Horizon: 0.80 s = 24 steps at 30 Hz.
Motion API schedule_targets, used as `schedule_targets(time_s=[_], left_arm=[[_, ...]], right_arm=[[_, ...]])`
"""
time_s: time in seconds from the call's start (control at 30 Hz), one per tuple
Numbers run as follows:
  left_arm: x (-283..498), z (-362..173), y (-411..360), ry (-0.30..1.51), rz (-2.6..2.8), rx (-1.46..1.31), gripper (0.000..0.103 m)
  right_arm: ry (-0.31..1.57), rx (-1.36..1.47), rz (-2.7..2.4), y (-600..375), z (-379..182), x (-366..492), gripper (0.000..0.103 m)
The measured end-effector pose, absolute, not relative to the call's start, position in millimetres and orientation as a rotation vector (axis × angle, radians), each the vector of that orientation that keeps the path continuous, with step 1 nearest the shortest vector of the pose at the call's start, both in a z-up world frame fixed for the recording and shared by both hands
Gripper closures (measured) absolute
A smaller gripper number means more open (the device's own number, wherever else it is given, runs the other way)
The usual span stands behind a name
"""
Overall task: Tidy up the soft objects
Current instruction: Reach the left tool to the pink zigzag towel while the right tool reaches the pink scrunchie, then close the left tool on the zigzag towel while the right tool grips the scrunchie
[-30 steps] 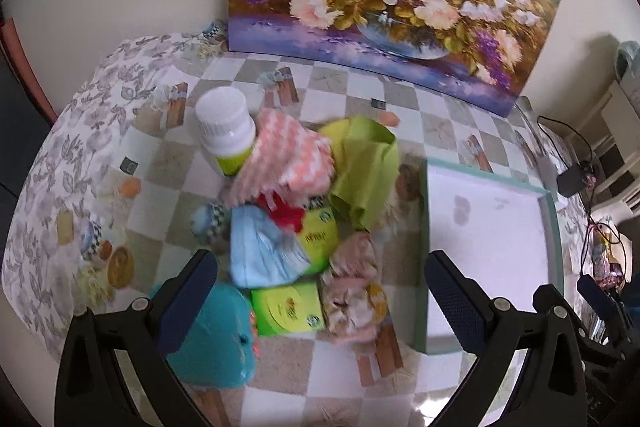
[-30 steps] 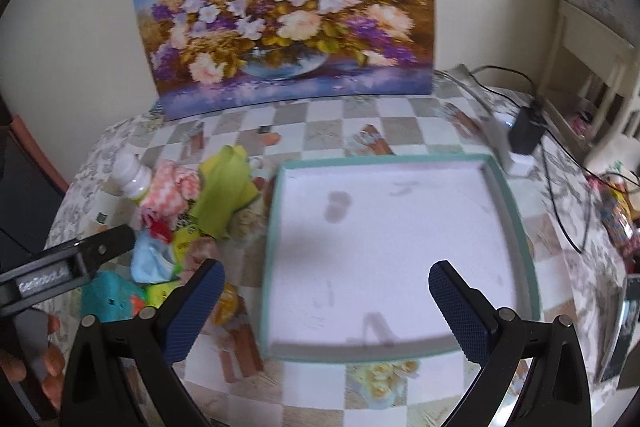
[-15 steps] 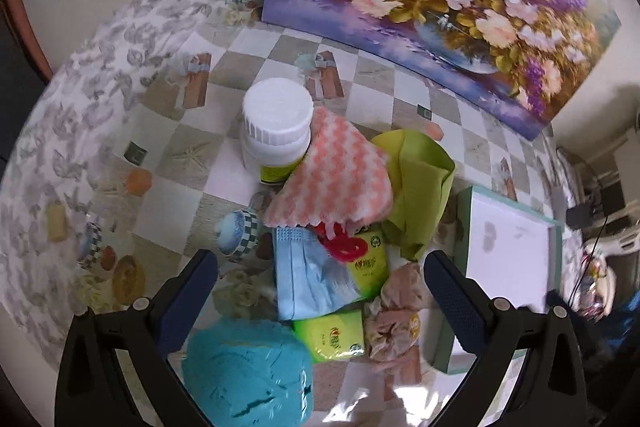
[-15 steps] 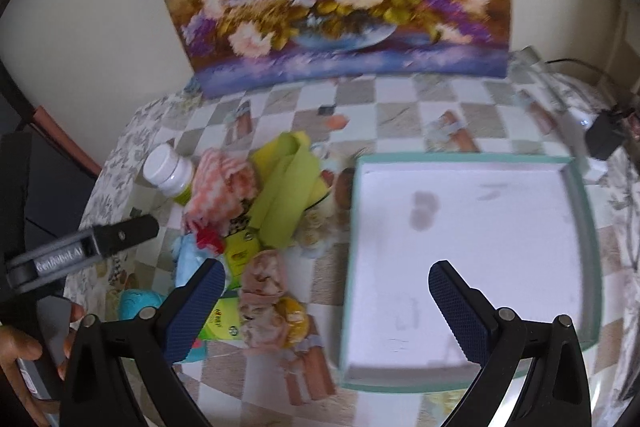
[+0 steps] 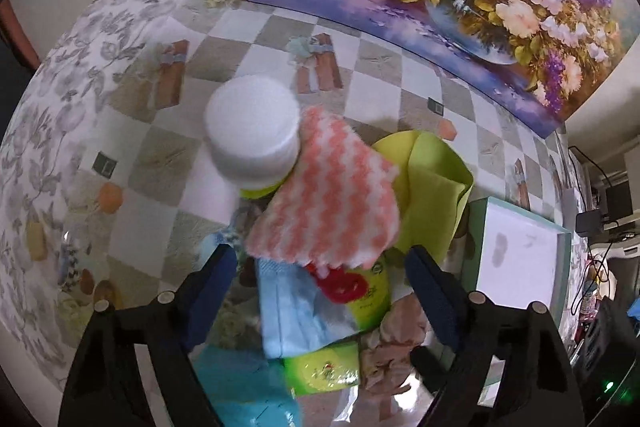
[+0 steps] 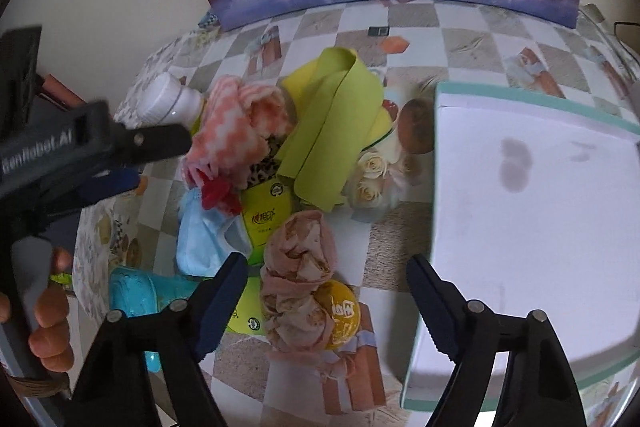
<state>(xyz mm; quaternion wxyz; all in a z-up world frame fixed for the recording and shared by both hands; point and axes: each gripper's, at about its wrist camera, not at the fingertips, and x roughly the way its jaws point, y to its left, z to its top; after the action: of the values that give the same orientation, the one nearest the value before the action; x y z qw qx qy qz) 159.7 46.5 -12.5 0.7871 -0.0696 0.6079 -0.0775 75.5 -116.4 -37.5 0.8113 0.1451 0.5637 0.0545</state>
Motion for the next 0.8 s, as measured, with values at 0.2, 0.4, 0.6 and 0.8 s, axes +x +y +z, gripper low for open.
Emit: schedule_targets(time_s=[0.2, 0.4, 0.6, 0.8], left_arm=[[170.7, -24.3, 34.7, 1.321, -0.171, -0.116, 0.04], [173.0, -38.6, 30.3, 1.329, -0.182, -0.131, 0.075], [171.9, -37.5, 28.1, 1.306, -0.182, -0.135, 0.094], [171.3, -30.2, 30.2, 1.278, -0.179, -0.15, 0.096]], right_arm=[[1.227, 0.321, 0.136, -112.6, -51.6, 82.2, 0.028], [1.239, 0.344, 0.159, -113.1, -63.8, 86.3, 0.051], [1.239, 0.36, 0.185, -111.7, -69.0, 86.2, 0.075], [1.231, 0.361, 0.203, -110.7, -71.9, 84.9, 0.09]])
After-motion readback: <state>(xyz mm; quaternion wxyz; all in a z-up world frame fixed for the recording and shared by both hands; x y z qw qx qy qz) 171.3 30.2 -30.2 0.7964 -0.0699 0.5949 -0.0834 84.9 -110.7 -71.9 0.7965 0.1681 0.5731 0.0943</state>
